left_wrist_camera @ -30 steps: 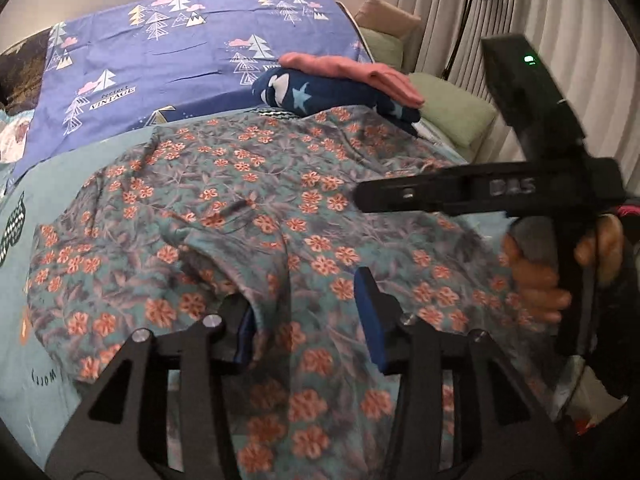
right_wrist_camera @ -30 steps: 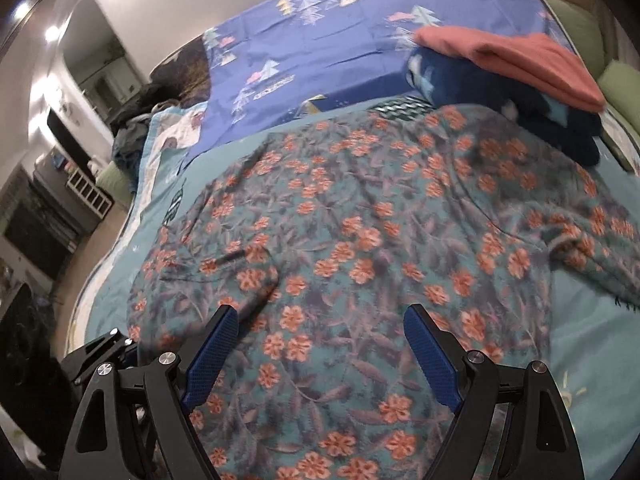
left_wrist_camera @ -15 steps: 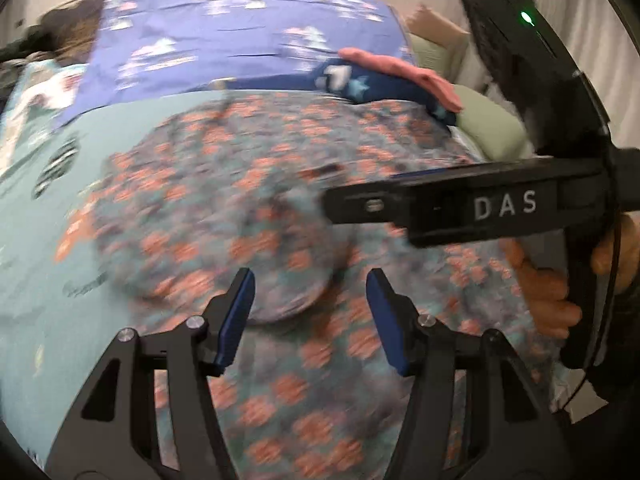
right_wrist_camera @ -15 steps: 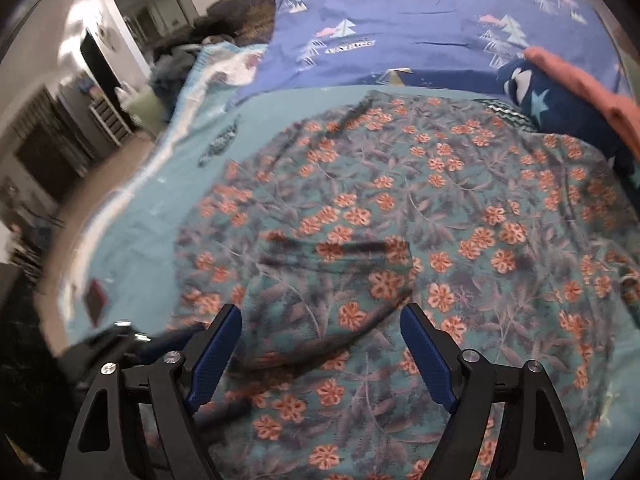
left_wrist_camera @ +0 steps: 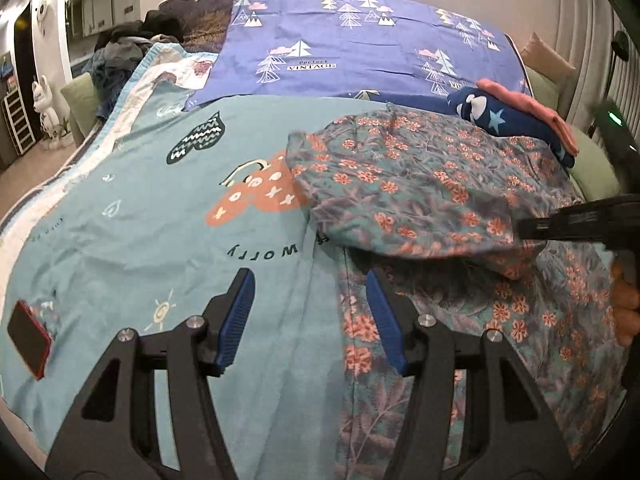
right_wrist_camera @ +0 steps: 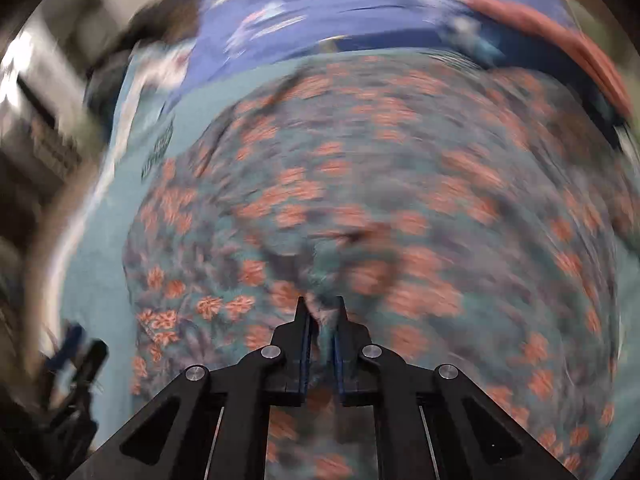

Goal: Fold small clothes

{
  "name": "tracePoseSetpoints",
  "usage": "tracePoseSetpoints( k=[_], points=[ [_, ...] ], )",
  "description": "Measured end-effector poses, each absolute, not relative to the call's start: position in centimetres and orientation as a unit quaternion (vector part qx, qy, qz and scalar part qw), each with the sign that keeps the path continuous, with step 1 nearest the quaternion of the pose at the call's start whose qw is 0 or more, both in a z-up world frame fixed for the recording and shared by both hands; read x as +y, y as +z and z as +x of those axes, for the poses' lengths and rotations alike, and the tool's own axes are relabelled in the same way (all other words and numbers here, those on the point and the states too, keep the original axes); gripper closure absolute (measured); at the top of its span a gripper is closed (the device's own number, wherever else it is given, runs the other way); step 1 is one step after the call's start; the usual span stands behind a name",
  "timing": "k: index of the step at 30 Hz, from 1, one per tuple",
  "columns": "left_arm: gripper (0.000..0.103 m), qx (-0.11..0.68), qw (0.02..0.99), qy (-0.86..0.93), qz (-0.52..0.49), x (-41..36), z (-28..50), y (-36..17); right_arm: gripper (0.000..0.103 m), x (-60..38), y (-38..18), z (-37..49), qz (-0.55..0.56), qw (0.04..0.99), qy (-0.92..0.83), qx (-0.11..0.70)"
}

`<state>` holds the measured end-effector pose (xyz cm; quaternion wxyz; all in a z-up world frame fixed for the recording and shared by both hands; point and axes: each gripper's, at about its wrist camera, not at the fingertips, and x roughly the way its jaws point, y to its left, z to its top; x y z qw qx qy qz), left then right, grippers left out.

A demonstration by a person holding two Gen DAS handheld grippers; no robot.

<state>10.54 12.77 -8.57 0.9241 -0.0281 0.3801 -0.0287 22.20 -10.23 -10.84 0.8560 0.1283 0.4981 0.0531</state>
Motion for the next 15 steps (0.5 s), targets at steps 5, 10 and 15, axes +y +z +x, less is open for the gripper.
tracePoseSetpoints(
  k=[5, 10, 15],
  points=[
    [0.044, 0.385, 0.922, -0.039, -0.025, 11.9, 11.2, -9.0, 0.089, -18.2, -11.9, 17.8, 0.265, 0.831, 0.068, 0.483],
    [0.044, 0.387, 0.92, -0.05, -0.014, 10.9, 11.6, -9.2, 0.078, -19.8, -13.4, 16.6, 0.29, 0.811, 0.104, 0.498],
    [0.038, 0.4, 0.915, -0.058, 0.003, 10.3, 12.1, -10.0, 0.053, -20.5, -13.9, 18.1, 0.322, 0.786, 0.177, 0.498]
  ],
)
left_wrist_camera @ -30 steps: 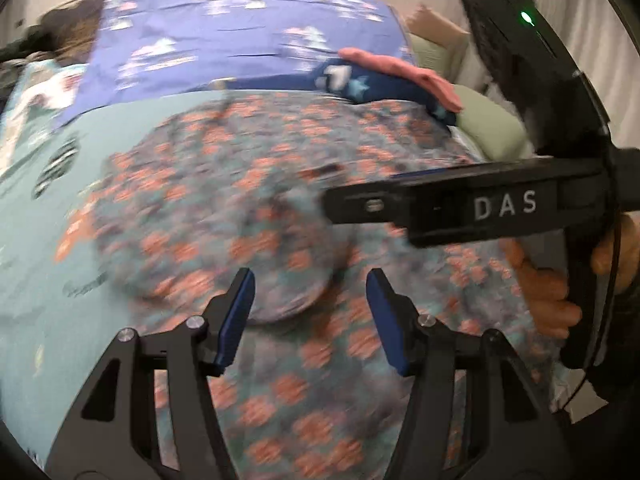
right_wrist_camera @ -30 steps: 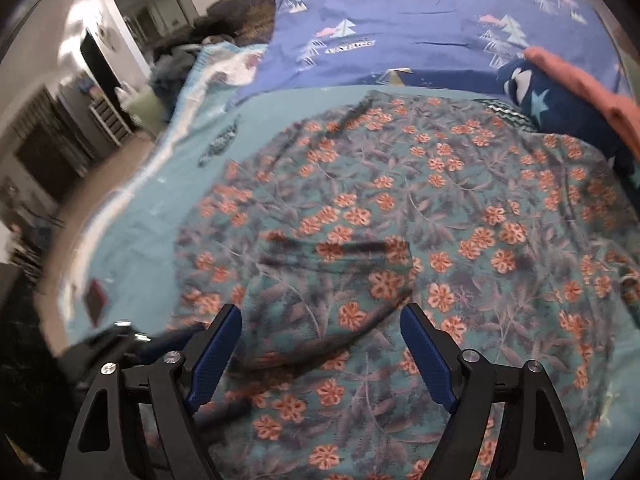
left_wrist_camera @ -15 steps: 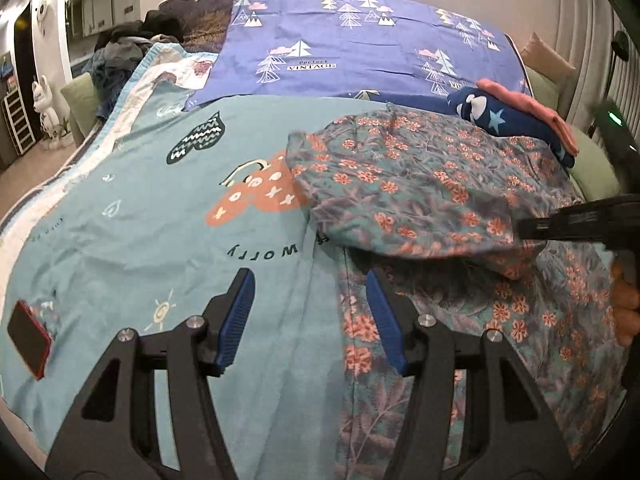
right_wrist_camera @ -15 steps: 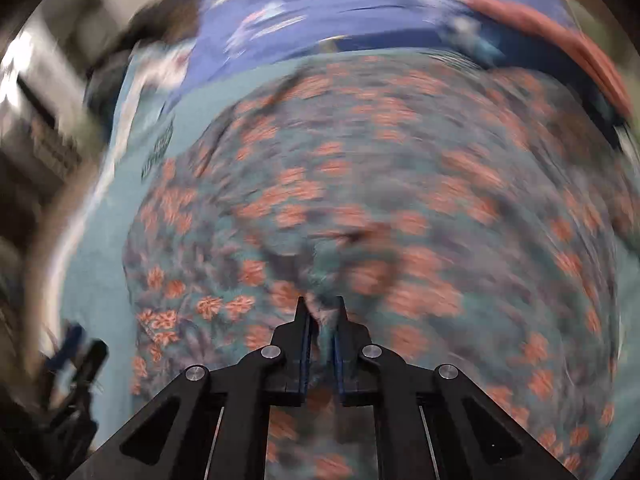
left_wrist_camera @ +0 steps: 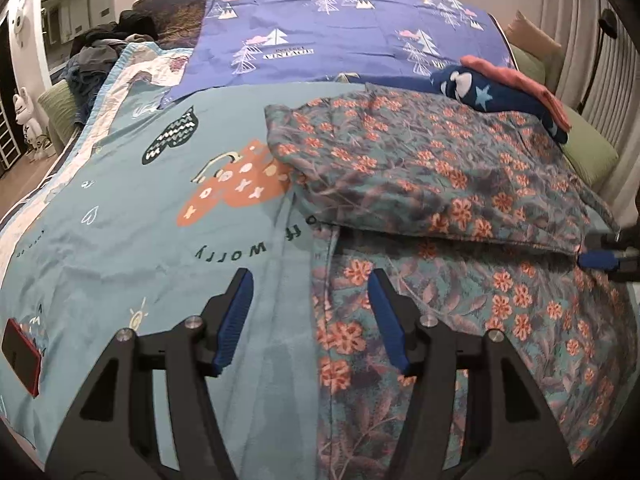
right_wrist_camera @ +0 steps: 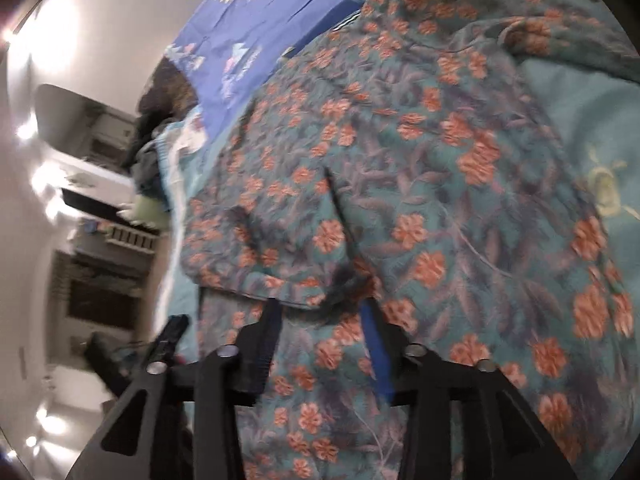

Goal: Fold small clothes

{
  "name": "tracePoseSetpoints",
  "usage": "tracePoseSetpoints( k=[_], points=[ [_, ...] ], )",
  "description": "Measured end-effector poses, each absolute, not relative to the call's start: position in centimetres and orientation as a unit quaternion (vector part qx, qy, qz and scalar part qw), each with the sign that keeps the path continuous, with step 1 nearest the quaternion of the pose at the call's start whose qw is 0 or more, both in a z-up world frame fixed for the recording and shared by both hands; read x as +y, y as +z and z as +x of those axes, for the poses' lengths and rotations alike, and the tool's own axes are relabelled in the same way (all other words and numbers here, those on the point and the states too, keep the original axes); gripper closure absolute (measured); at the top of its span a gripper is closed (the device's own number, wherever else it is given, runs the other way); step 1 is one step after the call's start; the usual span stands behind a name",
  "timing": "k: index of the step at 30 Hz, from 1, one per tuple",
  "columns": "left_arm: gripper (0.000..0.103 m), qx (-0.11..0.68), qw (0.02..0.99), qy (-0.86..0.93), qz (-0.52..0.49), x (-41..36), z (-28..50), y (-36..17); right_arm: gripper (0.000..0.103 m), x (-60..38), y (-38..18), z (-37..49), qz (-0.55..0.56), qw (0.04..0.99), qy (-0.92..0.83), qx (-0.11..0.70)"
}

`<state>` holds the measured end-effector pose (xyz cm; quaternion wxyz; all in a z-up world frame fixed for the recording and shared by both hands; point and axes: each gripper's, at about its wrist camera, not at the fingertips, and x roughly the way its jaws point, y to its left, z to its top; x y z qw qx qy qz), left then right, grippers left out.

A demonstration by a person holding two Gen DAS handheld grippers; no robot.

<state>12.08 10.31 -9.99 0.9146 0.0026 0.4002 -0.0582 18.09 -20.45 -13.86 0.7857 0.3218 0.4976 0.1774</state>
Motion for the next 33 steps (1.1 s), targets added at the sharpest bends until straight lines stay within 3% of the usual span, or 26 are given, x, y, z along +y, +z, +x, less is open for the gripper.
tracePoseSetpoints(
  k=[3, 8, 10, 11, 21, 29, 33],
  points=[
    [0.037, 0.413, 0.909, -0.055, 0.018, 9.9, 13.4, -11.1, 0.048, -19.7, -14.4, 21.2, 0.307, 0.78, 0.204, 0.506],
    [0.037, 0.42, 0.906, -0.048, 0.021, 9.2, 16.7, -11.9, 0.05, -16.5, -14.9, 25.8, 0.284, 0.769, 0.252, 0.515],
    [0.037, 0.419, 0.907, -0.038, 0.019, 9.1, 18.3, -11.8, 0.093, -15.0, -14.9, 27.1, 0.27, 0.769, 0.252, 0.522],
    [0.037, 0.421, 0.906, -0.032, 0.019, 9.2, 18.7, -11.8, 0.1, -14.2, -14.6, 27.6, 0.263, 0.771, 0.252, 0.522],
    [0.034, 0.406, 0.904, 0.13, 0.017, 15.0, 18.4, -11.4, 0.1, -16.4, -0.9, 25.1, 0.186, 0.922, 0.199, 0.274],
    [0.034, 0.405, 0.908, 0.005, -0.111, 15.7, 16.8, -10.6, 0.1, -20.1, -6.1, 27.5, 0.22, 0.906, 0.128, 0.338],
    [0.033, 0.402, 0.914, -0.057, -0.015, 10.7, 17.7, -9.9, 0.1, -21.3, -5.9, 28.8, 0.226, 0.904, 0.117, 0.342]
  ],
)
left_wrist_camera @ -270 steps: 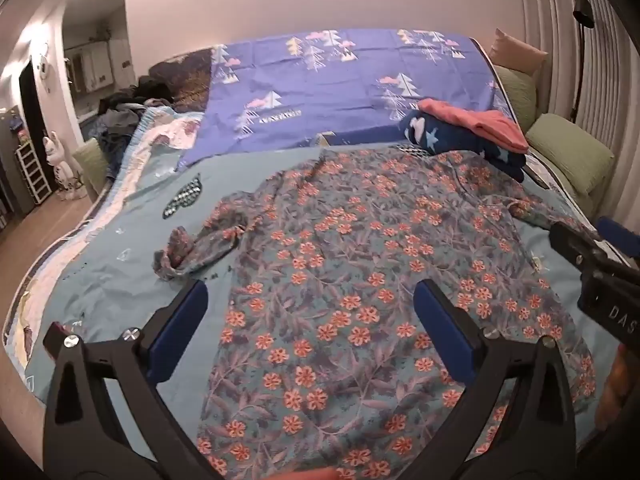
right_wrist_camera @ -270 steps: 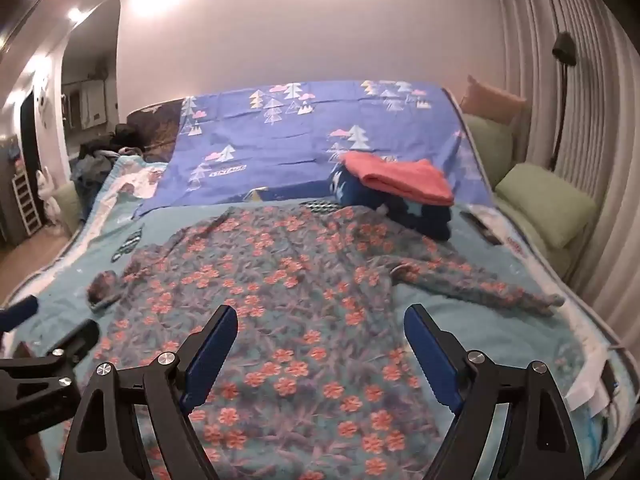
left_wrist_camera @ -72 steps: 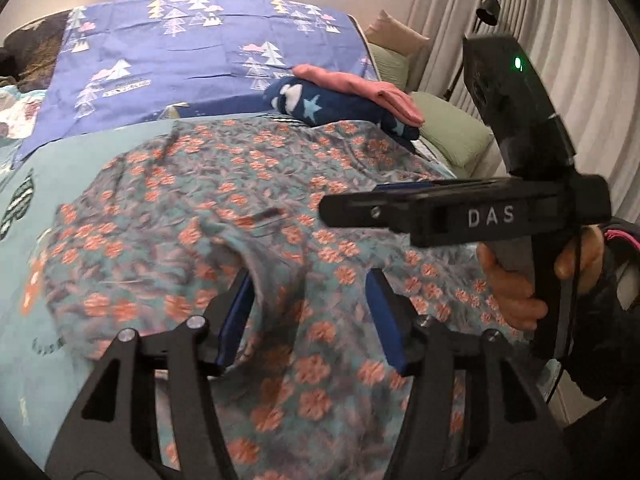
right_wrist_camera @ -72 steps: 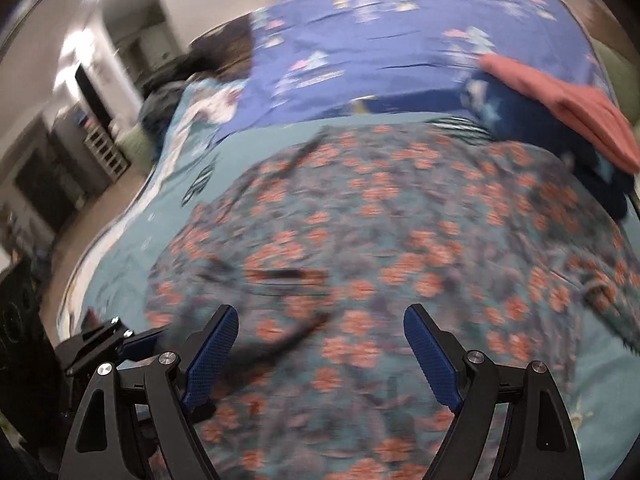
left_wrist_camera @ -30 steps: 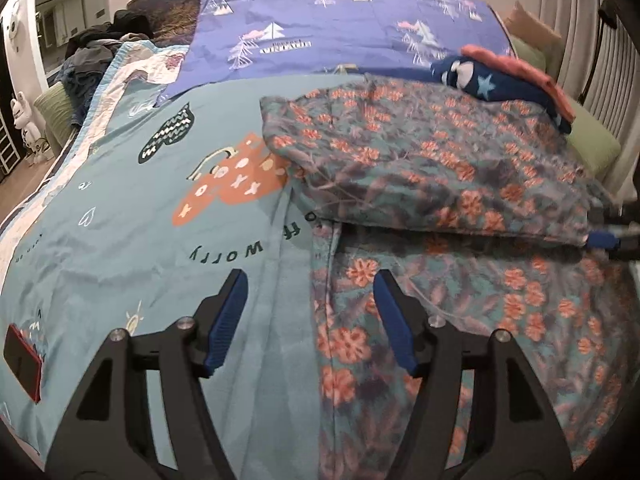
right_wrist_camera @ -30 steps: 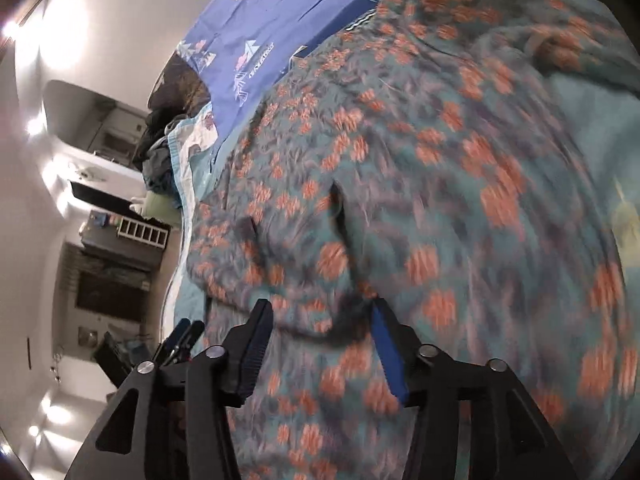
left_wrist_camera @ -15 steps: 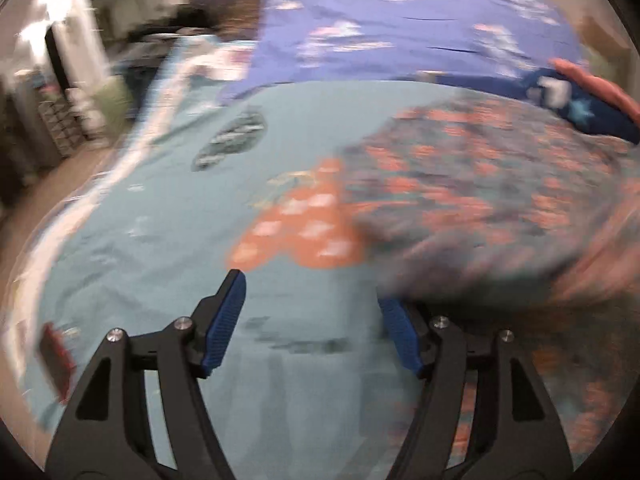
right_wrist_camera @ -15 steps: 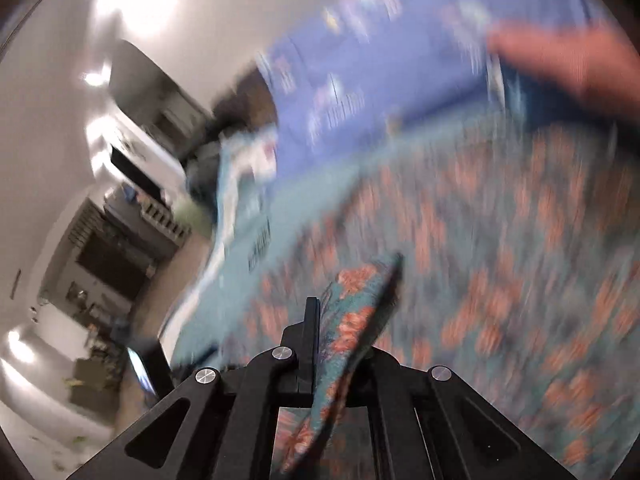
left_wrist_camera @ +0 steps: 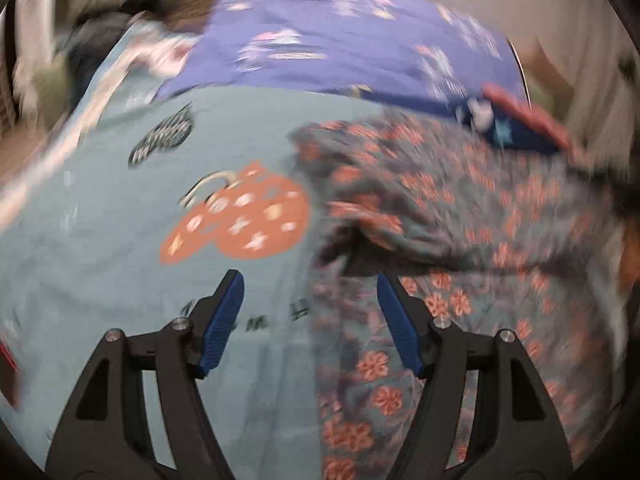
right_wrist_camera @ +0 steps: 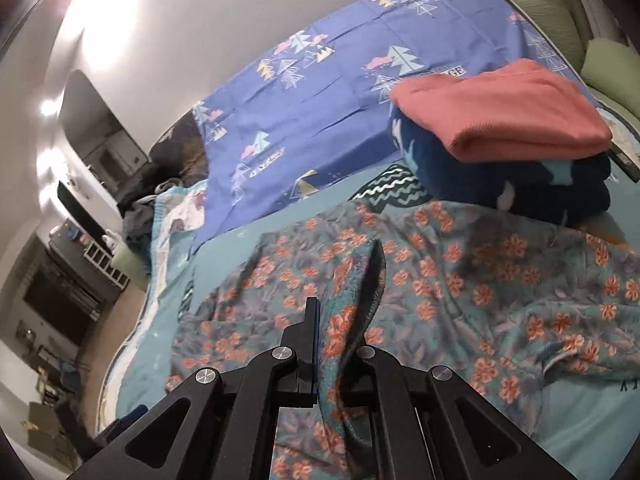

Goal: Fold small clothes

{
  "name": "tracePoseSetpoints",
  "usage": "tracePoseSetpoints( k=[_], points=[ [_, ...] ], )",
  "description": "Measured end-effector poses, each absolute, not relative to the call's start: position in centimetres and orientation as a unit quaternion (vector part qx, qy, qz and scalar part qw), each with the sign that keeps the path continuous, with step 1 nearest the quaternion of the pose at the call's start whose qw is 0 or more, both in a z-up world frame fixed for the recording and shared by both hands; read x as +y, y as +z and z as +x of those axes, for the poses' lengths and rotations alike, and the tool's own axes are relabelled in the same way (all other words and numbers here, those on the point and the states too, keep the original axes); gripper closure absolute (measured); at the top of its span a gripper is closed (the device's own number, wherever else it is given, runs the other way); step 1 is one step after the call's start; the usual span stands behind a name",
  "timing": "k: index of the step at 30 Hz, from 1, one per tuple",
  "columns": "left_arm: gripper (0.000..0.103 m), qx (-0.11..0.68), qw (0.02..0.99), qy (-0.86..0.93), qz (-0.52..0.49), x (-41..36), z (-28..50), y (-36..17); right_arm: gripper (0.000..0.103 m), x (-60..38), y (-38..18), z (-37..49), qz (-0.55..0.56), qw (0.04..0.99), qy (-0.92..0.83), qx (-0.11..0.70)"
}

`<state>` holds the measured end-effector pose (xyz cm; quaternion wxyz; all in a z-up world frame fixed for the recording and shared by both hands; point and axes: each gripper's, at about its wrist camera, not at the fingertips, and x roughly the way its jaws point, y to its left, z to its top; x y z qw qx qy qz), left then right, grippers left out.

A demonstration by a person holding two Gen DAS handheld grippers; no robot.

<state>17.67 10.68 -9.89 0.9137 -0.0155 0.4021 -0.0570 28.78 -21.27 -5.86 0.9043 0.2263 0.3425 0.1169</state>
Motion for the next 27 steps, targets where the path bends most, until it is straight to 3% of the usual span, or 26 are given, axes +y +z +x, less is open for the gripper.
tracePoseSetpoints(
  k=[6, 12, 18, 21, 25, 27],
  points=[
    [0.032, 0.393, 0.907, 0.056, 0.141, 7.5, 21.0, -12.3, 0.1, -21.2, -1.5, 29.0, 0.22, 0.915, 0.15, 0.303],
    [0.021, 0.402, 0.91, 0.091, 0.052, 12.5, 20.0, -12.1, 0.098, -23.3, -4.6, 31.0, 0.2, 0.91, 0.108, 0.347],
    [0.021, 0.405, 0.908, 0.092, 0.052, 12.6, 19.2, -12.6, 0.097, -26.0, -11.5, 32.9, 0.221, 0.877, 0.07, 0.422],
    [0.021, 0.404, 0.908, 0.088, 0.064, 12.9, 18.8, -11.7, 0.096, -26.9, -11.4, 31.6, 0.233, 0.873, 0.078, 0.422],
    [0.021, 0.383, 0.923, 0.023, -0.022, 14.5, 18.4, -8.8, 0.093, -27.4, -9.9, 30.8, 0.233, 0.872, 0.097, 0.419],
    [0.021, 0.37, 0.928, 0.0, -0.04, 14.6, 20.5, -7.5, 0.083, -27.4, -9.3, 30.9, 0.236, 0.87, 0.106, 0.419]
  ],
)
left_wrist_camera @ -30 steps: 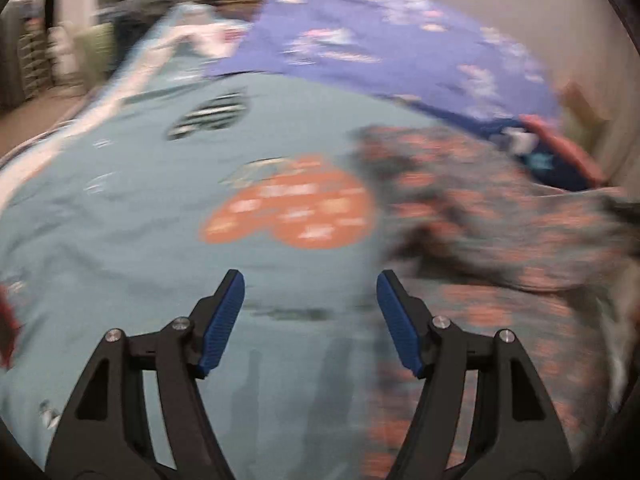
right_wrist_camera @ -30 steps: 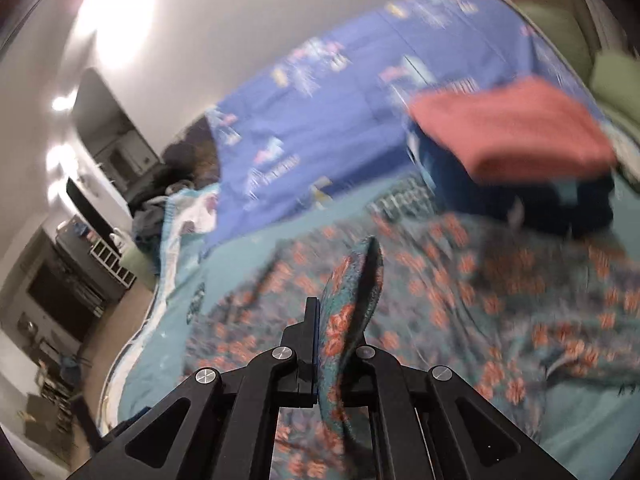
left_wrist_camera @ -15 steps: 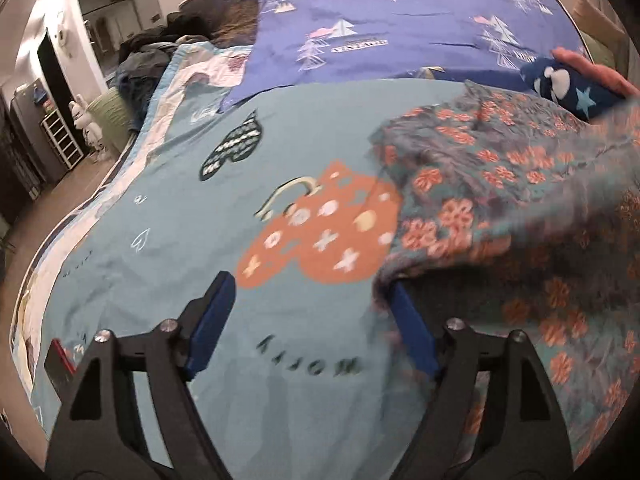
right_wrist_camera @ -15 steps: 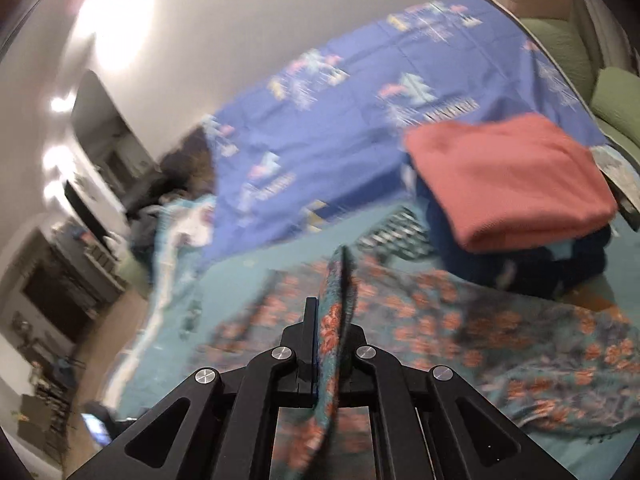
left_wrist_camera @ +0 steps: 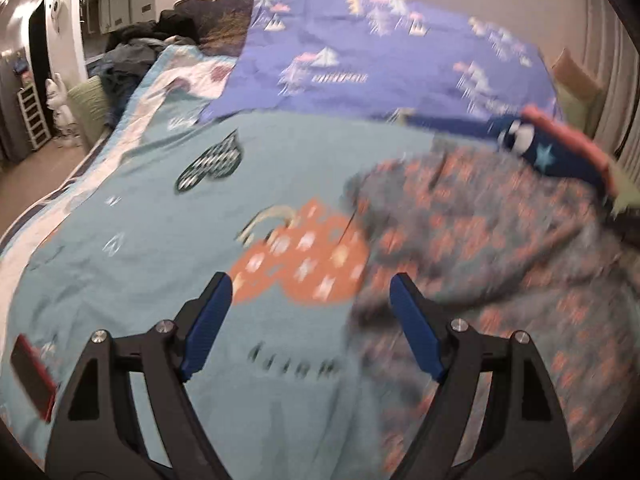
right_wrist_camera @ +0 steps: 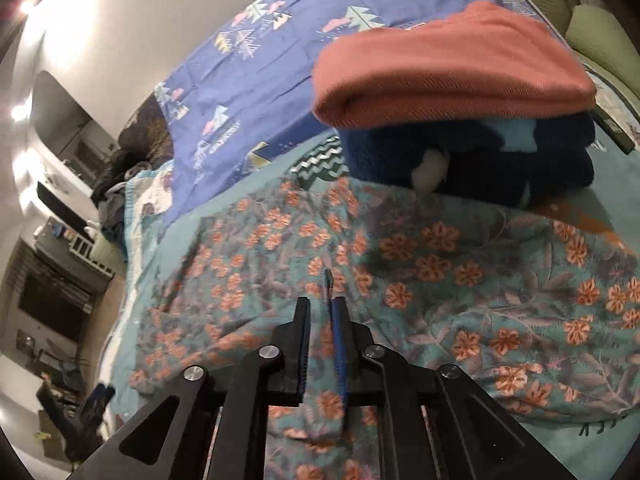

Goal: Fold small clothes

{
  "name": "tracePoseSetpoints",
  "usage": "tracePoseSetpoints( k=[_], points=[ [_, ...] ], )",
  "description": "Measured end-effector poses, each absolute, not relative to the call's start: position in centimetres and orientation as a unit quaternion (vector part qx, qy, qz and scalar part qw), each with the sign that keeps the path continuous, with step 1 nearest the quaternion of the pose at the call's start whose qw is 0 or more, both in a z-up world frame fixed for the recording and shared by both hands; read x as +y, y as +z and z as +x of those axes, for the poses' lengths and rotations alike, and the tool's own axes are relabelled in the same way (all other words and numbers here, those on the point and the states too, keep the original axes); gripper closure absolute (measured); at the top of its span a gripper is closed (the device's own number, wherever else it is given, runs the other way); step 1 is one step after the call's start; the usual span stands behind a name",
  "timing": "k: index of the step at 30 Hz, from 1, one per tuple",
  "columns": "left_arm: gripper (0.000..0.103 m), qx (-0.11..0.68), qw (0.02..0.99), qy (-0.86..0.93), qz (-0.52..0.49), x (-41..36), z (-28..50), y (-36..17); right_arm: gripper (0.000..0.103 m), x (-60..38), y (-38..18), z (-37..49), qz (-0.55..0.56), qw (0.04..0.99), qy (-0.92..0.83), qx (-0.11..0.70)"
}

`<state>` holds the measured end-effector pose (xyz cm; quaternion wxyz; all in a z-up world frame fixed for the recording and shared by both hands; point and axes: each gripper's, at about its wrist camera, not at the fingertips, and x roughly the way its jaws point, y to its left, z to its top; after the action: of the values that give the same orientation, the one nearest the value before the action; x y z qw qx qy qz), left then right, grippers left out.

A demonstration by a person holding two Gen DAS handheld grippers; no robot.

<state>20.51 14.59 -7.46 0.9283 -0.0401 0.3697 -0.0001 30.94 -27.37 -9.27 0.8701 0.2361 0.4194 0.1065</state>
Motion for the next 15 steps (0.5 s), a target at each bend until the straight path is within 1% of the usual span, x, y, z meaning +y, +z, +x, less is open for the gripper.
tracePoseSetpoints(
  k=[2, 3, 5, 8, 10, 11, 12, 13, 14, 15],
  points=[
    [0.021, 0.373, 0.926, -0.026, -0.046, 14.4, 22.9, -7.4, 0.076, -27.1, -9.2, 31.0, 0.236, 0.87, 0.11, 0.42],
    [0.021, 0.386, 0.92, -0.042, -0.051, 14.4, 25.0, -7.8, 0.072, -26.8, -9.4, 31.2, 0.233, 0.867, 0.112, 0.426],
    [0.021, 0.42, 0.903, -0.062, -0.062, 14.3, 28.4, -9.4, 0.069, -26.5, -10.1, 31.3, 0.229, 0.861, 0.112, 0.44],
    [0.021, 0.475, 0.872, -0.073, -0.095, 14.0, 33.0, -12.6, 0.069, -26.1, -11.4, 31.1, 0.23, 0.851, 0.111, 0.46],
    [0.028, 0.494, 0.849, -0.101, -0.159, 13.9, 34.5, -14.4, 0.068, -26.1, -12.1, 30.9, 0.239, 0.844, 0.117, 0.466],
    [0.033, 0.488, 0.848, -0.104, -0.181, 13.9, 34.6, -14.6, 0.065, -26.0, -12.5, 31.0, 0.242, 0.841, 0.121, 0.469],
    [0.059, 0.468, 0.856, -0.112, -0.19, 13.7, 34.7, -14.2, 0.065, -25.8, -12.9, 31.1, 0.242, 0.839, 0.123, 0.472],
    [0.081, 0.462, 0.857, -0.123, -0.193, 13.5, 34.7, -14.0, 0.065, -25.7, -13.2, 31.3, 0.239, 0.839, 0.122, 0.474],
    [0.096, 0.459, 0.856, -0.126, -0.2, 13.4, 34.7, -13.6, 0.071, -25.4, -13.4, 31.5, 0.232, 0.841, 0.118, 0.474],
    [0.096, 0.449, 0.861, -0.116, -0.207, 13.4, 34.5, -12.9, 0.1, -25.2, -13.4, 31.5, 0.225, 0.847, 0.113, 0.468]
  ],
)
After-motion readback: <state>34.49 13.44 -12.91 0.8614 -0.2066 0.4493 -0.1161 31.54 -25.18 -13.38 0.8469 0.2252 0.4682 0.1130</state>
